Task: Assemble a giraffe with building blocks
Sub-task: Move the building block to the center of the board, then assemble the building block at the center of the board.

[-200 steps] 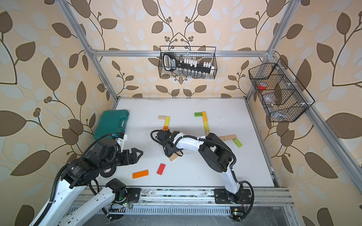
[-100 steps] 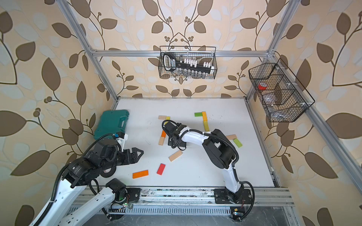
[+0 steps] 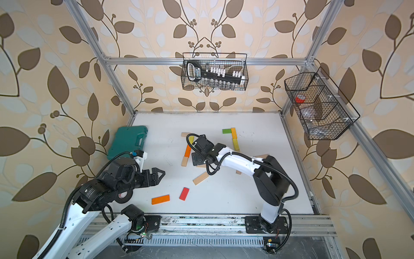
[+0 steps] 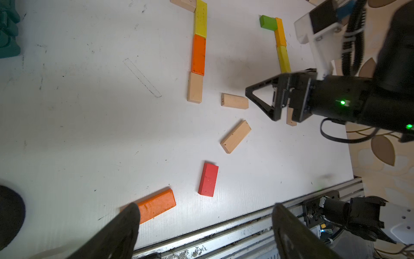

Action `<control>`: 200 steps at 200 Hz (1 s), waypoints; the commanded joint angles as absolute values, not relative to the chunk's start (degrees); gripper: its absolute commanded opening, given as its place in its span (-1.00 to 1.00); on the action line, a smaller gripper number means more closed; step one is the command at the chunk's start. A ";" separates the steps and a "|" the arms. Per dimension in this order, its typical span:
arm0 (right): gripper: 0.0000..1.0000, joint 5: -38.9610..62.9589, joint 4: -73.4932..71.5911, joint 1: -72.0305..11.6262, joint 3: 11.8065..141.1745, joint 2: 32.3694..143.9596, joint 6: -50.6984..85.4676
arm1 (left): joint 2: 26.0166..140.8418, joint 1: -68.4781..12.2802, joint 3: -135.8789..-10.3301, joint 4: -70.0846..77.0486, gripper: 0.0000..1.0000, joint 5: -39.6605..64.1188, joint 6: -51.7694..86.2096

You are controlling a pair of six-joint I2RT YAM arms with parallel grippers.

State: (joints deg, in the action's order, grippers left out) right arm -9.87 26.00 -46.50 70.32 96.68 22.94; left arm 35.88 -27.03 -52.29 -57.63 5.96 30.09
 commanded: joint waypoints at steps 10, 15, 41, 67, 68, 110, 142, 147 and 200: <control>0.66 -3.29 21.97 -45.48 61.92 89.74 -15.06 | 38.82 -27.16 -50.80 -51.51 0.84 10.93 28.80; 0.55 -1.69 22.57 -44.50 61.57 89.48 -17.96 | 39.53 -27.16 -50.45 -50.39 0.84 12.06 29.04; 0.42 5.85 23.84 -37.92 60.17 90.03 -27.30 | 43.34 -27.14 -48.98 -45.99 0.82 15.95 30.14; 0.42 13.69 22.94 -34.54 59.99 92.00 -32.91 | 45.62 -27.16 -48.43 -43.90 0.82 16.99 29.78; 0.42 13.88 22.94 -34.49 60.10 92.14 -33.07 | 45.71 -27.16 -48.39 -43.83 0.82 17.02 29.79; 0.41 18.64 23.29 -33.27 63.67 98.84 -36.73 | 48.61 -27.16 -45.94 -40.41 0.82 18.57 30.09; 0.37 19.58 22.86 -33.37 66.21 103.39 -36.63 | 50.51 -27.16 -43.93 -37.51 0.82 19.77 30.90; 0.37 19.77 22.79 -33.44 66.44 103.92 -36.56 | 50.66 -27.16 -43.82 -37.38 0.82 19.78 30.85; 0.36 18.63 19.74 -34.31 67.79 107.31 -35.71 | 50.98 -27.16 -43.88 -37.70 0.82 19.34 30.64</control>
State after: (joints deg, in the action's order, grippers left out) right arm 17.08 21.54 -33.76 65.73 105.23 -34.98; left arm 51.40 -27.03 -43.75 -39.13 18.04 30.63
